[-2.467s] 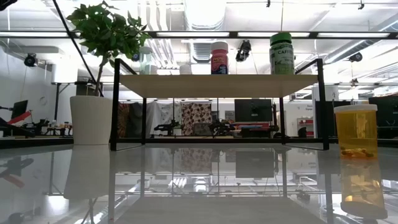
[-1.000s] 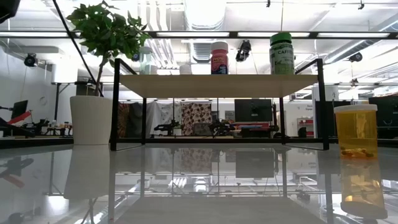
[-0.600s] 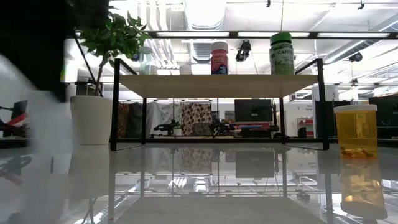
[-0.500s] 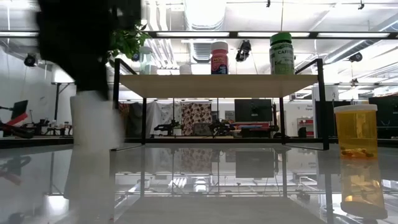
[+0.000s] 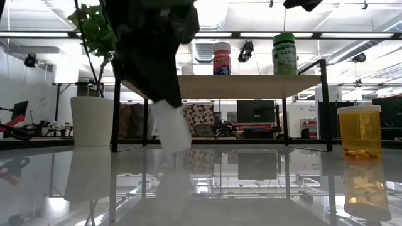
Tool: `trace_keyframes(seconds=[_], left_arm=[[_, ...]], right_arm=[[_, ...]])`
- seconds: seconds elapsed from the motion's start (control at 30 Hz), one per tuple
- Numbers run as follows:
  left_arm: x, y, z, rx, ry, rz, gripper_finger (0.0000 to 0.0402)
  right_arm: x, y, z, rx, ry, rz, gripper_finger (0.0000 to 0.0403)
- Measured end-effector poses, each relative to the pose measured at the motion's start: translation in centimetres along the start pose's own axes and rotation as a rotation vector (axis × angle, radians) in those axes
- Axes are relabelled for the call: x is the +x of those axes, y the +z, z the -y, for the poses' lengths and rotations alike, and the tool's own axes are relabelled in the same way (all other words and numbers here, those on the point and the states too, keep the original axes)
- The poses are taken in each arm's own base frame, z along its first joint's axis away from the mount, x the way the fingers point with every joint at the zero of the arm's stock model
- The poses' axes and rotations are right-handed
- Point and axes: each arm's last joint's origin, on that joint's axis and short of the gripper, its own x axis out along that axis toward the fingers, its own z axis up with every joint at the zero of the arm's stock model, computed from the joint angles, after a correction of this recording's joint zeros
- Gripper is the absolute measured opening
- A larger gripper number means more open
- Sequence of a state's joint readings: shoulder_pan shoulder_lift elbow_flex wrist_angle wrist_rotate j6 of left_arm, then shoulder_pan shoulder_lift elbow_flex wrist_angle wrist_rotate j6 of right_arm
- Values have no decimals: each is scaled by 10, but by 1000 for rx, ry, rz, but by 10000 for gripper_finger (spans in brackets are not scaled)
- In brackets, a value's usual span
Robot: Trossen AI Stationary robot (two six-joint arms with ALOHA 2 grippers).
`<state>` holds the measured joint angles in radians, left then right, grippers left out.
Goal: Pick and place medicine bottles onto shelf by color
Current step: Put the transparent pill bottle on the shelf
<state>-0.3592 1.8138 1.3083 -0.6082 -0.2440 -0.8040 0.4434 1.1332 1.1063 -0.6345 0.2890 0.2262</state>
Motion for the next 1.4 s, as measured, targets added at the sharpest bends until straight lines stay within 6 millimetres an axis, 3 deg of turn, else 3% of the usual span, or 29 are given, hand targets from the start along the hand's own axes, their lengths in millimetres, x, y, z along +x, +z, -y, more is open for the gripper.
trace_keyframes(seconds=[0.3,0.77,1.03,1.2,1.4], left_arm=[[9,-2,2,3,4,-10,122],[10,-2,2,32,-1,-10,193],[8,-2,2,40,-4,-6,203],[-9,-7,6,108,-42,-26,203],[-55,-20,19,210,-82,90,203]], right_arm=[[2,-7,-9,4,25,-7,199],[3,-9,-11,31,28,-14,198],[3,-9,-11,42,29,-12,199],[5,-7,-12,74,32,4,198],[24,-5,-21,75,40,11,198]])
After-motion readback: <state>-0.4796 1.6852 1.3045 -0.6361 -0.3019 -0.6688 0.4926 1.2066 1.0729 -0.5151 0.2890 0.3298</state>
